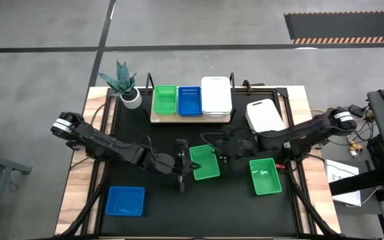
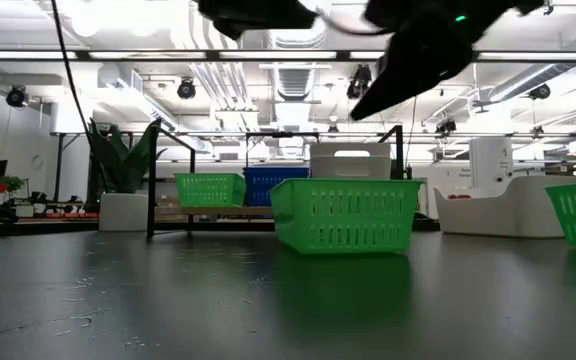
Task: Stack baskets on shelf by color
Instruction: Stack the left green bin on top of the green bin on the shelf
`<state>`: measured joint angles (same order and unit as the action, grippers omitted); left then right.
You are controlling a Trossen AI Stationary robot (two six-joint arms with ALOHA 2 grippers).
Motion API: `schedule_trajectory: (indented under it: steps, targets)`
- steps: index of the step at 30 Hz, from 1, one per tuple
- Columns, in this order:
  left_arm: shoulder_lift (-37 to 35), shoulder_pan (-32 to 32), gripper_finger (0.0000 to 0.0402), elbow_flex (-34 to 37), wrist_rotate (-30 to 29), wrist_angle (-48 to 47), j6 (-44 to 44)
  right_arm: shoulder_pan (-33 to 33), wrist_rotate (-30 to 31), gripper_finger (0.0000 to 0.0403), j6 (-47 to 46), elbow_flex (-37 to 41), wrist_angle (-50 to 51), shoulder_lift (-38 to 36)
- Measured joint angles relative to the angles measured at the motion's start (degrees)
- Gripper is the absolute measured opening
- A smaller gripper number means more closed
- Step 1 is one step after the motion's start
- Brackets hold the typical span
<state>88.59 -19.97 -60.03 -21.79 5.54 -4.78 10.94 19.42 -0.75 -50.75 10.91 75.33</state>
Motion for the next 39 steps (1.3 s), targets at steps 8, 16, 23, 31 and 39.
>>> schedule_trajectory:
  steps: [8,16,23,31,39]
  targets:
    - [10.9,0.5,0.0016,-10.5,0.5,-4.8,4.5,3.3,3.7,0.0087,-0.8,10.1,-13.4,-9.0]
    - [20.5,0.9,0.0115,-19.0,4.3,-11.8,9.0,3.3,3.7,0.0084,-0.8,14.6,-20.1,-10.3]
    - [23.7,2.6,0.0164,-19.4,9.6,-13.7,17.4,3.3,3.7,0.0084,-2.2,14.8,-20.4,-9.0]
    - [23.8,4.3,0.0166,-15.8,11.0,-13.3,22.5,3.3,3.1,0.0084,-2.3,14.8,-20.3,-8.1]
    - [24.0,5.0,0.0128,-14.8,12.7,-12.1,22.5,3.3,3.1,0.0084,-2.2,14.8,-20.2,-8.1]
